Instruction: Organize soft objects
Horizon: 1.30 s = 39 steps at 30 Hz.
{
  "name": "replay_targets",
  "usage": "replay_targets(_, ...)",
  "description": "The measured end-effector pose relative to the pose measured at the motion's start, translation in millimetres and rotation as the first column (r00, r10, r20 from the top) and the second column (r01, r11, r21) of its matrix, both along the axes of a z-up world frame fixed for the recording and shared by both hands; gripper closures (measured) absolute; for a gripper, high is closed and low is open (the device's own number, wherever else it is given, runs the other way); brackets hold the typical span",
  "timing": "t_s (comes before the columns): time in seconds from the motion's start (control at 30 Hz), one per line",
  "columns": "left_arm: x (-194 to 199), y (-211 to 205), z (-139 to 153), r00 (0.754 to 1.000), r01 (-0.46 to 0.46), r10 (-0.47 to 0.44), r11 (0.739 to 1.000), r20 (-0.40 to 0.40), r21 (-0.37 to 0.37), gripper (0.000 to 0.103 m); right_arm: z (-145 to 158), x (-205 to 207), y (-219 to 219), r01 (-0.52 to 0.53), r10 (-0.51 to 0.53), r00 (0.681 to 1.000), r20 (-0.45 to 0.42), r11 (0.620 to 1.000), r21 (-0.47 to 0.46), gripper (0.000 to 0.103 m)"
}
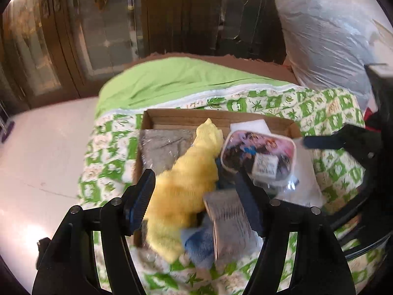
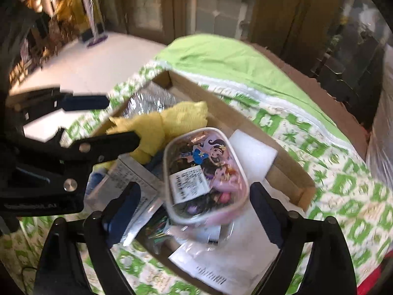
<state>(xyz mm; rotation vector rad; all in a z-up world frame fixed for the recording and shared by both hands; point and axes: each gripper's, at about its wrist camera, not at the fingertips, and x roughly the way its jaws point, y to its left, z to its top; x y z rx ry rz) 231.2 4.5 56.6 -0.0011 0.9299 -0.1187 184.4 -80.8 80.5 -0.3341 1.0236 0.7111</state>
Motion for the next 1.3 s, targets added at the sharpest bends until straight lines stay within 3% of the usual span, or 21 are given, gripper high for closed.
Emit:
replay_targets(0.03,-11,-1,1,1.0,0.0,0.0,1.0,0.016,0.016,0.035,4,-5,-6,0.016,-0.016,1.0,-0.003,1.0,0.022,0.0)
replay_targets(0.2,-63,-5,-8,0.997,-0.054,0.051,0.997,0.051,0.057,0.035,-2,-53,-40,0.16,-0.155,0.985,-0.07,0.985,0.063,0.0)
replay_targets(0.37,-103,-15,-7,0.99,-0.109,0.097,0.986,0.099,0.123,0.035,-25,-100,-67,0.349,-0.339,0.934,-0.116,0.933,0.085,0.0)
replay_targets(0.47,-124,-23,4,0.985,-0.109,0.09,0.985,0.145,0.132,0.035,-30,-124,-72,0.398,-0.385,0.915,-0.124,0.912,0.102,0.0)
replay_targets(0.77,-157,-32,32,0.979,-0.099,0.083,0.992,0.186,0.08,0.034,3,-152,-84,0.465,-0.463,0.885,-0.05,0.874,0.141,0.0)
replay_targets(0.9,-165,-34,40,0.975,-0.103,0.089,0.993,0.203,0.064,0.023,18,-157,-97,0.486,-0.489,0.872,-0.03,0.857,0.171,0.0)
replay_targets(1.03,-172,-38,46,0.969,-0.099,0.085,0.994,0.232,0.05,0.023,18,-161,-102,0.49,-0.493,0.87,-0.027,0.855,0.173,0.0)
replay_targets(1.3,-176,-44,45,0.968,-0.104,0.079,0.99,0.24,0.092,0.023,12,-170,-100,0.487,-0.488,0.872,-0.03,0.861,0.148,0.0)
